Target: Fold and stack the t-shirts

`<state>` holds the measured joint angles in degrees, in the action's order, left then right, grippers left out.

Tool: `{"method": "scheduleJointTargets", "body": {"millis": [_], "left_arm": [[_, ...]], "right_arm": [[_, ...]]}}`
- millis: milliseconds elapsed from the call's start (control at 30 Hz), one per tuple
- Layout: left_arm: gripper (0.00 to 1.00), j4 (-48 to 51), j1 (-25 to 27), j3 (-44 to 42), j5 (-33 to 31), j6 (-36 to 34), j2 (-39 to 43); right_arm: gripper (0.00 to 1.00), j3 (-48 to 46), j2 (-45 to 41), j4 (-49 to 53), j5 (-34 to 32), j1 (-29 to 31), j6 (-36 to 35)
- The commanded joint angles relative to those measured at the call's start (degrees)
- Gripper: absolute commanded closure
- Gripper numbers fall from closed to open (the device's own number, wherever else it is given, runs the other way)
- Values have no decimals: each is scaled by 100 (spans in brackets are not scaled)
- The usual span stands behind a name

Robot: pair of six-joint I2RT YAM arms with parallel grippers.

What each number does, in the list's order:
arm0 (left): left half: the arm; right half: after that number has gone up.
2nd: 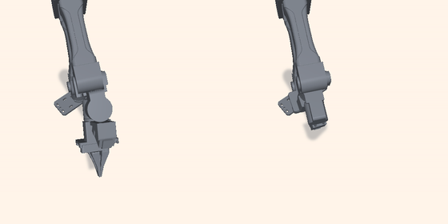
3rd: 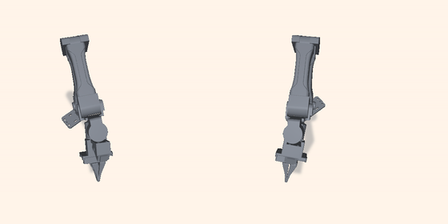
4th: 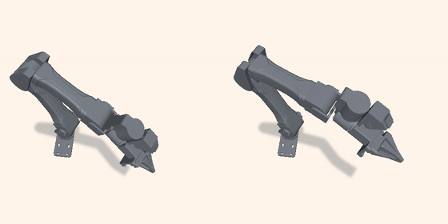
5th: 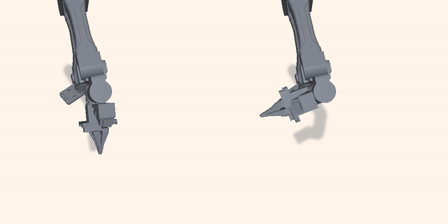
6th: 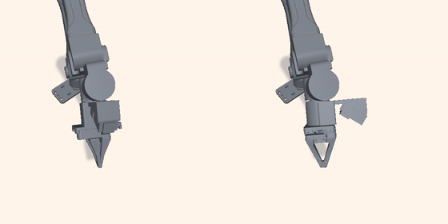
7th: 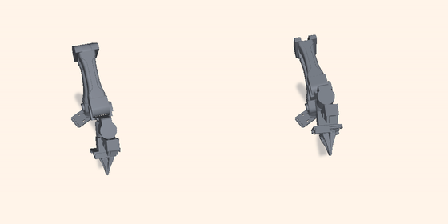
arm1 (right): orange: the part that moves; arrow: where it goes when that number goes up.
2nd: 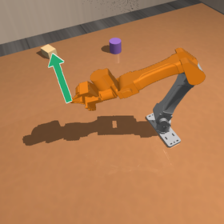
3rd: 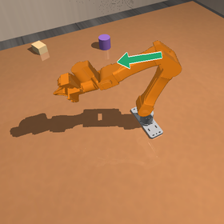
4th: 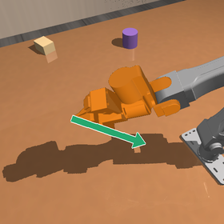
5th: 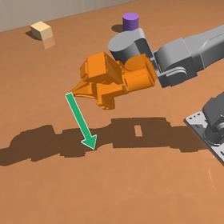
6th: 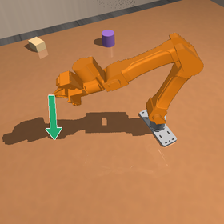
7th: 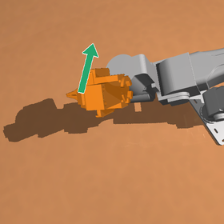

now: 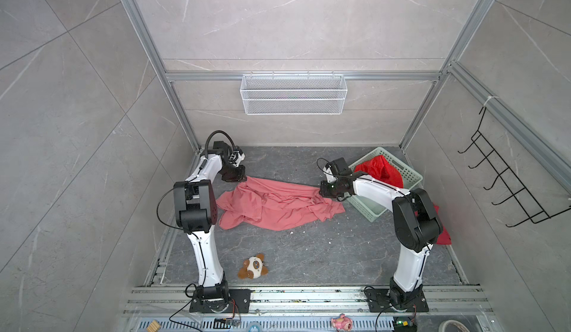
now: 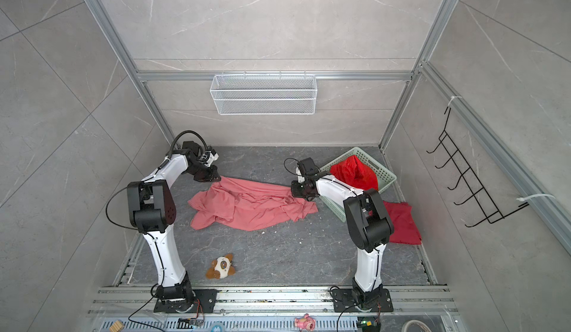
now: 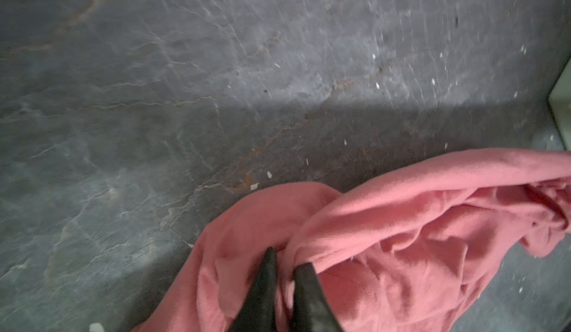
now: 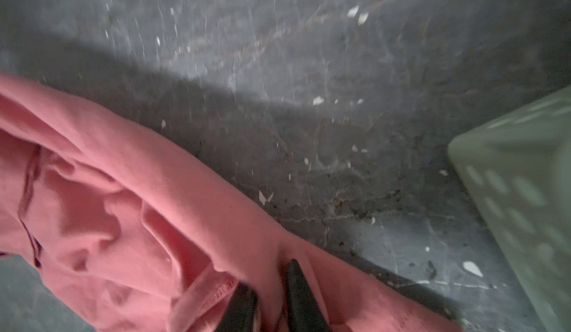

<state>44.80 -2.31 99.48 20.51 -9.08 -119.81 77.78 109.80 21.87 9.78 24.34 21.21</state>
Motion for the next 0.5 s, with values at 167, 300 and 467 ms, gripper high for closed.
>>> {"method": "scheduleJointTargets", "body": {"millis": [167,300,467], "left_arm": [[25,-1455,-44,-915,-895,1322,1378],[16,-1820,116,-1744,-1167,2059,2332],[13,-1669,842,-2671,-2130,2907,3350]], "right_arm": [[54,-224,-1030,-241,-929,42,396],[52,-457,-1578,-104,-1225,376,475],[42,-761,-2034,80,-2230,1137,486]]}}
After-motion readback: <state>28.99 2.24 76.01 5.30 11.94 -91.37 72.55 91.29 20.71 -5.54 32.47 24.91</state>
